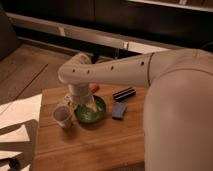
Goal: Place the eraser on the white sponge
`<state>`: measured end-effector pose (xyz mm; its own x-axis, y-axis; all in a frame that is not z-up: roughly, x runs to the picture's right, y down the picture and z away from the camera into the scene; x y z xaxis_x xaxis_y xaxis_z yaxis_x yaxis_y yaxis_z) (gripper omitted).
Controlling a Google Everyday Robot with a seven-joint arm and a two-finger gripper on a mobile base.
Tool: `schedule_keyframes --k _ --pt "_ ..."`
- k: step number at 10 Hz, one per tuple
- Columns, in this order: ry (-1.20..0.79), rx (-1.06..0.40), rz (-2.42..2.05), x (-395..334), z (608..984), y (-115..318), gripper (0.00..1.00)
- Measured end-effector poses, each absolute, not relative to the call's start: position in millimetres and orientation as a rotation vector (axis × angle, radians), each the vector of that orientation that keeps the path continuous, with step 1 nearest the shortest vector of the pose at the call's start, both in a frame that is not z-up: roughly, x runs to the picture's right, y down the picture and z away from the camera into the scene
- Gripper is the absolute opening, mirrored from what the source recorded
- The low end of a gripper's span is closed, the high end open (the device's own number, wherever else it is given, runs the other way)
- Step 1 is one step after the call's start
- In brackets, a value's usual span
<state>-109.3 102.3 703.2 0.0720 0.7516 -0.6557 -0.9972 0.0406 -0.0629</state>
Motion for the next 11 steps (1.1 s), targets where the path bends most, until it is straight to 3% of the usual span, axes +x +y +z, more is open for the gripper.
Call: schedule_keyframes --k 5,11 --pt "0.503 -0.389 1.781 -54 749 46 0.65" --pt "0.521 -0.376 1.865 -58 749 45 0.65"
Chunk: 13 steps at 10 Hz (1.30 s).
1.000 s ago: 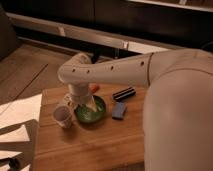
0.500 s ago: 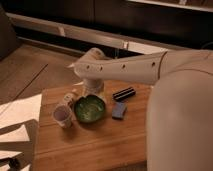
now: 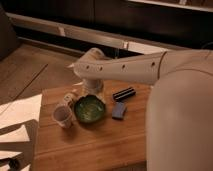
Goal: Place the eraser on the white sponge
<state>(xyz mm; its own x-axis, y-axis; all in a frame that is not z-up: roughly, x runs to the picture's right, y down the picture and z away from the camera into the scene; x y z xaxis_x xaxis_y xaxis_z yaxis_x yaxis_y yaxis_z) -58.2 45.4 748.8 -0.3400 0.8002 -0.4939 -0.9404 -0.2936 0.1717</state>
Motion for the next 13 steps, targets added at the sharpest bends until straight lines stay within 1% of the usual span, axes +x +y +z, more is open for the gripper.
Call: schedule_keyframes --k 2,3,6,8,10,12,13 --pt "0.528 -0.378 1.863 -57 752 46 0.65" --pt "0.565 -0.370 1.837 -45 763 50 0.65" --pt "0.703 -0.311 1.765 6 815 50 0.65" --pt "0.757 -0.261 1.768 41 845 37 0.65" --pt "0.767 -0.212 1.814 84 872 17 0.65" --pt "0.767 -0.165 1.909 135 888 0 0.65" --pt "0.765 -0.164 1.924 140 890 -2 0.65"
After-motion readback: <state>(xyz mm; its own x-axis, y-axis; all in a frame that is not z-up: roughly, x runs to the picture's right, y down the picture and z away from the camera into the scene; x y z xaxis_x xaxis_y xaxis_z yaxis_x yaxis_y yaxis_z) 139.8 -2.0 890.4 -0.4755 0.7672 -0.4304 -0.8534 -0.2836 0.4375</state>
